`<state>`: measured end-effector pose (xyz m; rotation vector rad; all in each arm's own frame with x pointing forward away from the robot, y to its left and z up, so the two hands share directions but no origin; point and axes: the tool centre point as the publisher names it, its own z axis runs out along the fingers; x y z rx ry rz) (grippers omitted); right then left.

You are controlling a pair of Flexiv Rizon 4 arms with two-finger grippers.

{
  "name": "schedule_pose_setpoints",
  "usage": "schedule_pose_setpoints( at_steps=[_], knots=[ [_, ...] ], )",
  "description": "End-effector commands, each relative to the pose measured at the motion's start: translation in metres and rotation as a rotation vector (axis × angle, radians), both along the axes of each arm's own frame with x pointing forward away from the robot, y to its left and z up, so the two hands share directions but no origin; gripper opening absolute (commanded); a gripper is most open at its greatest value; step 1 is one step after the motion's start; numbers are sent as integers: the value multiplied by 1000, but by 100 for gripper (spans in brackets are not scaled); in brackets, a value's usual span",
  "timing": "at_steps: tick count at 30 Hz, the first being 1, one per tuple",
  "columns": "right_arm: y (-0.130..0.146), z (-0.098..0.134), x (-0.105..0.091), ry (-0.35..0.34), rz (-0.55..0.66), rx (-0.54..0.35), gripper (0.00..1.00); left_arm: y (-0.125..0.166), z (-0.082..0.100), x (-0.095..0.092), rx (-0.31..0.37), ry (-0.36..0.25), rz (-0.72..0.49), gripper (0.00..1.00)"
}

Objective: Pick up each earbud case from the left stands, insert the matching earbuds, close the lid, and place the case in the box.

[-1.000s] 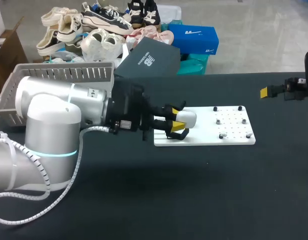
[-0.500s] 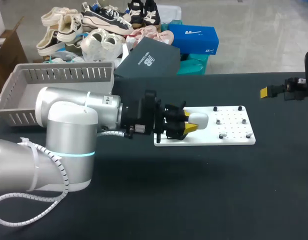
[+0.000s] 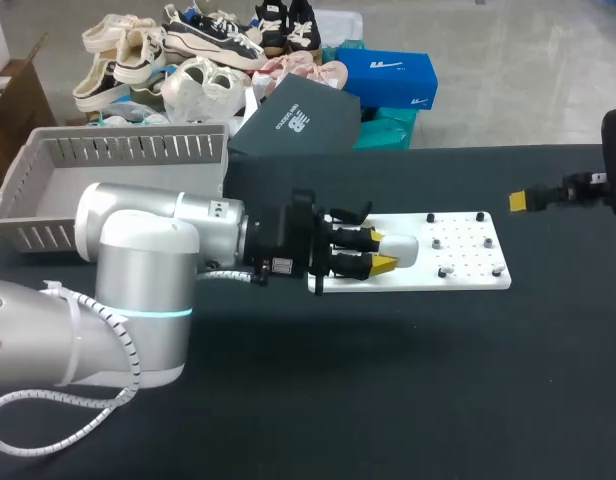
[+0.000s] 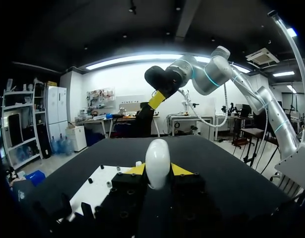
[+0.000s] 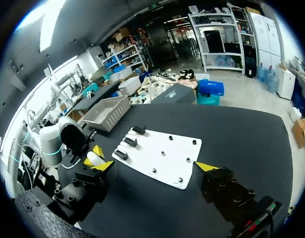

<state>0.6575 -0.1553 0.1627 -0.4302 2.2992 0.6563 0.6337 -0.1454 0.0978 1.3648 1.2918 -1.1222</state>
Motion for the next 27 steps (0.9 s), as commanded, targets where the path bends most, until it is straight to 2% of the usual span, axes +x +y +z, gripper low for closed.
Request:
schedule_pose_setpoints(
  at_steps=[1,7,16,27],
  knots=[
    [9,8,-32,-18,39,-18,100,-1,-4,4,-5,4,-3,0],
    [31,11,-53,-39,111,-39,100,-2,-5,7,-8,8,-6,0],
    [61,4,-71,-35,194,-69,100,-3,-6,10,-3,6,-5,0],
    [95,-14,-77,0,251,-112,100,-3,-6,10,-3,6,-4,0]
  ],
)
